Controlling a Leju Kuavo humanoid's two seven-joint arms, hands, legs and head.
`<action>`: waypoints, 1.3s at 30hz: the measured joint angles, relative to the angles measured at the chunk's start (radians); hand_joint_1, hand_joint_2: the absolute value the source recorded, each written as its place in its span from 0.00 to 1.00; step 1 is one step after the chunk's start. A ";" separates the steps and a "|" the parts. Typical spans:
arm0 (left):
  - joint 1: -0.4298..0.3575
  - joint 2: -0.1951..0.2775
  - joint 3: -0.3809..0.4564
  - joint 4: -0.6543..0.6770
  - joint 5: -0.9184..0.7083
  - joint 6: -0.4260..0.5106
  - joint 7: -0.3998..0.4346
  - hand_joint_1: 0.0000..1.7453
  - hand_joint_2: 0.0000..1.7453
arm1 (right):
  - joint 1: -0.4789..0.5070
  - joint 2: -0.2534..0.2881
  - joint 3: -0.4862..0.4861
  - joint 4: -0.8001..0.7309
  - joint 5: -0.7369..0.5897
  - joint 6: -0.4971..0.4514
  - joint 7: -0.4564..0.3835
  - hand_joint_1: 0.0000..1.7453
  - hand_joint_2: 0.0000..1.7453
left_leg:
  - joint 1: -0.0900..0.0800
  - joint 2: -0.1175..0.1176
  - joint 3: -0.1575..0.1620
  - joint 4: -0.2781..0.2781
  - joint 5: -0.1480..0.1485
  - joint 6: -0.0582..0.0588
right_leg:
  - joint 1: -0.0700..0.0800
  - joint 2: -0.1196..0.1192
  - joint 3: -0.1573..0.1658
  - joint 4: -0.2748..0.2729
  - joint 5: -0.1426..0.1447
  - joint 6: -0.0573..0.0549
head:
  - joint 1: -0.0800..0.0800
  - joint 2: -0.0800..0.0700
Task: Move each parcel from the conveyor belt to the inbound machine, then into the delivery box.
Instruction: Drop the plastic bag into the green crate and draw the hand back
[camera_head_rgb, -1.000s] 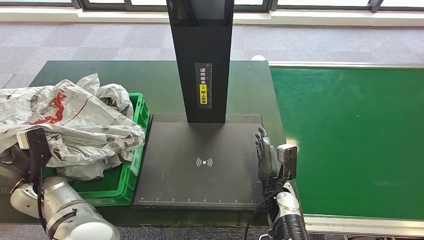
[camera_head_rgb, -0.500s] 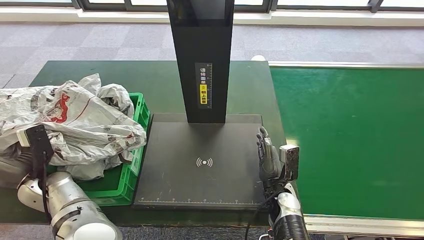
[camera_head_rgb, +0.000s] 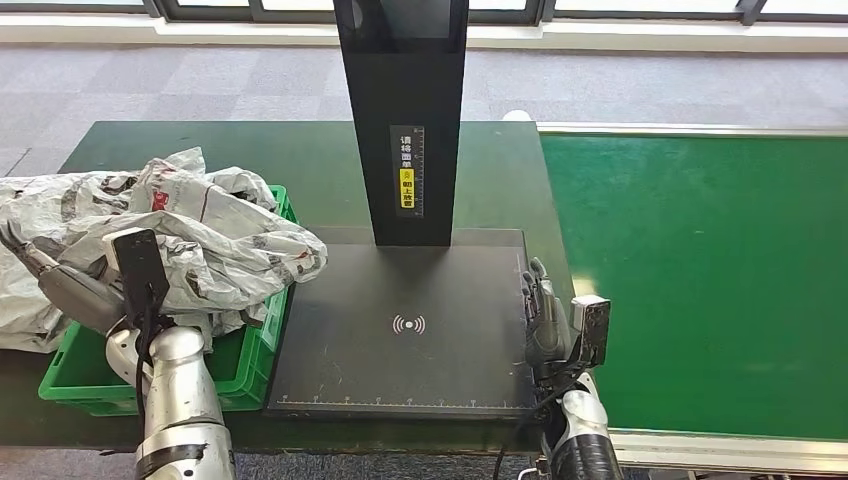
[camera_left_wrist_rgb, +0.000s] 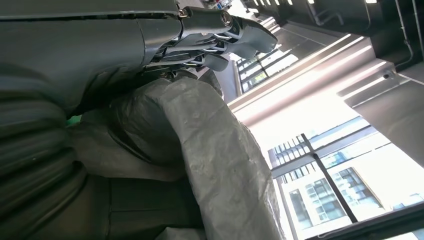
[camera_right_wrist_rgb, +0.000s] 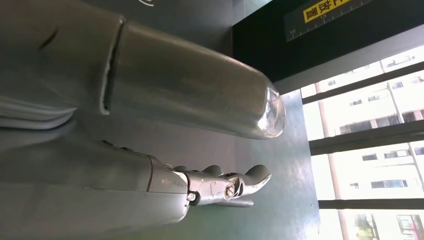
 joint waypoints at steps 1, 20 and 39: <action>0.006 0.001 -0.016 -0.002 0.016 -0.009 0.000 0.00 1.00 | 0.001 0.000 -0.003 0.000 0.000 0.000 0.000 0.00 0.00 | 0.000 0.000 0.000 0.000 0.000 0.000 | 0.000 0.000 0.000 0.000 0.000 0.000 | 0.000 0.000; 0.141 0.014 -0.320 -0.273 0.334 -0.082 -0.121 0.00 1.00 | 0.008 -0.002 -0.038 -0.001 -0.003 0.006 -0.011 0.00 0.00 | 0.000 0.000 0.000 0.000 0.000 0.000 | 0.000 0.000 0.000 0.000 0.000 0.000 | 0.000 0.000; 0.159 0.018 -0.352 -0.352 0.490 -0.036 -0.180 0.00 1.00 | 0.011 -0.003 -0.039 -0.001 -0.003 0.006 -0.013 0.00 0.00 | 0.000 0.000 0.000 0.000 0.000 0.000 | 0.000 0.000 0.000 0.000 0.000 0.000 | 0.000 0.000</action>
